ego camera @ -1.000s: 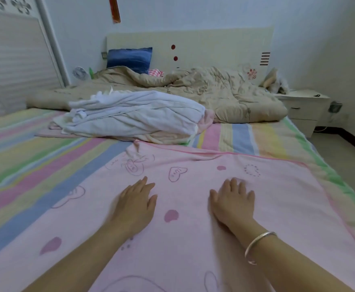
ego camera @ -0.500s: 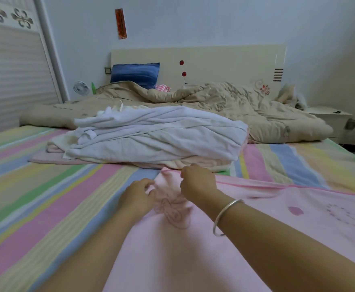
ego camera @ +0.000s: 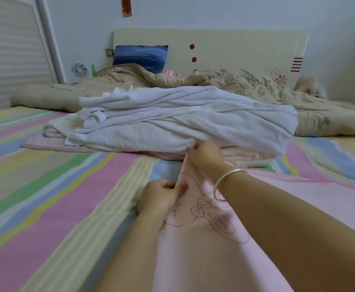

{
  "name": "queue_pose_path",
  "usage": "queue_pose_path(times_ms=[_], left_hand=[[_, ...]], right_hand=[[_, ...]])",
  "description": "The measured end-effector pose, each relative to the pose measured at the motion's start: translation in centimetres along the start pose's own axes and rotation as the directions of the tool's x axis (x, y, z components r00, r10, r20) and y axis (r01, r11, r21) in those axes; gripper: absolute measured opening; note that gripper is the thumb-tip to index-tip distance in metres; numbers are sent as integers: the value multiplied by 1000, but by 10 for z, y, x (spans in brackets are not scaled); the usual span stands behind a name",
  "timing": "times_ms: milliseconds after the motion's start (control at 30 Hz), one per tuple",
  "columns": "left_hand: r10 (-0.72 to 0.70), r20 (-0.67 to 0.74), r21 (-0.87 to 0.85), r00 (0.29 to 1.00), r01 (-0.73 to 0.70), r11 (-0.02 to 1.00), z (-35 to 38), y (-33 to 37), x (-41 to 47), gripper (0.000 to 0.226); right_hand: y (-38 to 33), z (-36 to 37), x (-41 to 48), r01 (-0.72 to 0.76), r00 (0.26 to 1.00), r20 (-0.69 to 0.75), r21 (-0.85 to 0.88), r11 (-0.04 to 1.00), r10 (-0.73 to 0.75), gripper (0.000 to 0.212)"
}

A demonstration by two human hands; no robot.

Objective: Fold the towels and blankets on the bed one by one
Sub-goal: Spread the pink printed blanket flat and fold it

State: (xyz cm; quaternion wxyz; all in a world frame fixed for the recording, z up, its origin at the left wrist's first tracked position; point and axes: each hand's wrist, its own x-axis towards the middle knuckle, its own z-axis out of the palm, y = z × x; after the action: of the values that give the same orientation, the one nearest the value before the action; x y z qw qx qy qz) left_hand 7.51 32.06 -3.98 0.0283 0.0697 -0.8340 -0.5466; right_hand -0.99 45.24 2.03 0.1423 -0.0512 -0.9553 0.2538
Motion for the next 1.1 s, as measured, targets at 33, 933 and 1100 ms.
queue_pose_path(times_ms=[33,933,1100], left_hand=[[7,-12,20,1000,-7,1000,0,0,2,41],[623,-120,898,773,-182,400,22,39,28,34],[670,403,690,623,-688,225,66,71,46,32]], right_hand=[[-2,-2,10,-52,998,32,172,984,47,32],[207,-47,-34,73,956,-220,-466,882,-195,30],[208,-44,-33,109,897,-325,-495,862,-300,27]])
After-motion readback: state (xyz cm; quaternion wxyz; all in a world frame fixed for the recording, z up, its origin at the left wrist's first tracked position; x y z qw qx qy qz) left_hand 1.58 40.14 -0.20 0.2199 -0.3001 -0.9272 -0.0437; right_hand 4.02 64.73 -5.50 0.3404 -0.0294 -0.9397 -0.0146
